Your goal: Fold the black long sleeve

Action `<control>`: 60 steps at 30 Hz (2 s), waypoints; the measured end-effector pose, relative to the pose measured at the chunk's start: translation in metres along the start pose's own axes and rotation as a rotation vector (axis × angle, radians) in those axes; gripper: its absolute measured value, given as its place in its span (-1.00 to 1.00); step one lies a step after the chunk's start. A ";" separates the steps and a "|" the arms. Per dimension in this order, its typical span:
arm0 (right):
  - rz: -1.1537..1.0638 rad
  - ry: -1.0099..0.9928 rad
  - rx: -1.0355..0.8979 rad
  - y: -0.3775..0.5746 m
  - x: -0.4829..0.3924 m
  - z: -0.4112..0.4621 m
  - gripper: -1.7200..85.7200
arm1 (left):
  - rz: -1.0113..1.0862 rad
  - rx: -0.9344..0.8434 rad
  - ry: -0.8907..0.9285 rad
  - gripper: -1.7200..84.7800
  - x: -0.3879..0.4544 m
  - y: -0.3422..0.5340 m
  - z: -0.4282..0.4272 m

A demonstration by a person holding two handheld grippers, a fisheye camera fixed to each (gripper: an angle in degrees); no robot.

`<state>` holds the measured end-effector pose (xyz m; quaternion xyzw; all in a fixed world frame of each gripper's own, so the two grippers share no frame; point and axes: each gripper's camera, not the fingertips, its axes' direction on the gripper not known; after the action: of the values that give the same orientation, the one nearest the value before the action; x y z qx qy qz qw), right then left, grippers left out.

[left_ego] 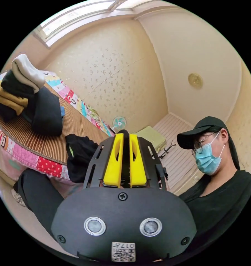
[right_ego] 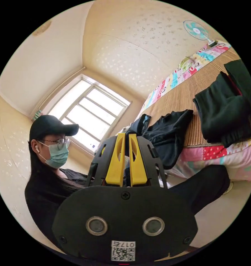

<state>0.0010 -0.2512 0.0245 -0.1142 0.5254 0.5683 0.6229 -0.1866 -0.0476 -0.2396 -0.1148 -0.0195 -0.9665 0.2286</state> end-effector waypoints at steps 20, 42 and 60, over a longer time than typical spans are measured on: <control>-0.279 1.183 -0.125 0.017 0.045 0.364 -0.93 | -0.441 -0.165 -0.524 -0.53 -0.110 0.058 0.097; -0.176 0.926 0.578 0.046 0.026 0.251 -0.95 | 0.345 -0.590 0.055 -0.81 0.073 0.070 0.372; 0.190 0.667 0.501 -0.016 0.071 0.098 -0.77 | -0.457 -0.563 -0.150 -0.60 -0.104 0.078 0.254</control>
<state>0.0518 -0.1421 0.0029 -0.0880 0.8280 0.4099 0.3725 -0.0075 -0.0489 -0.0180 -0.2364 0.2051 -0.9491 -0.0360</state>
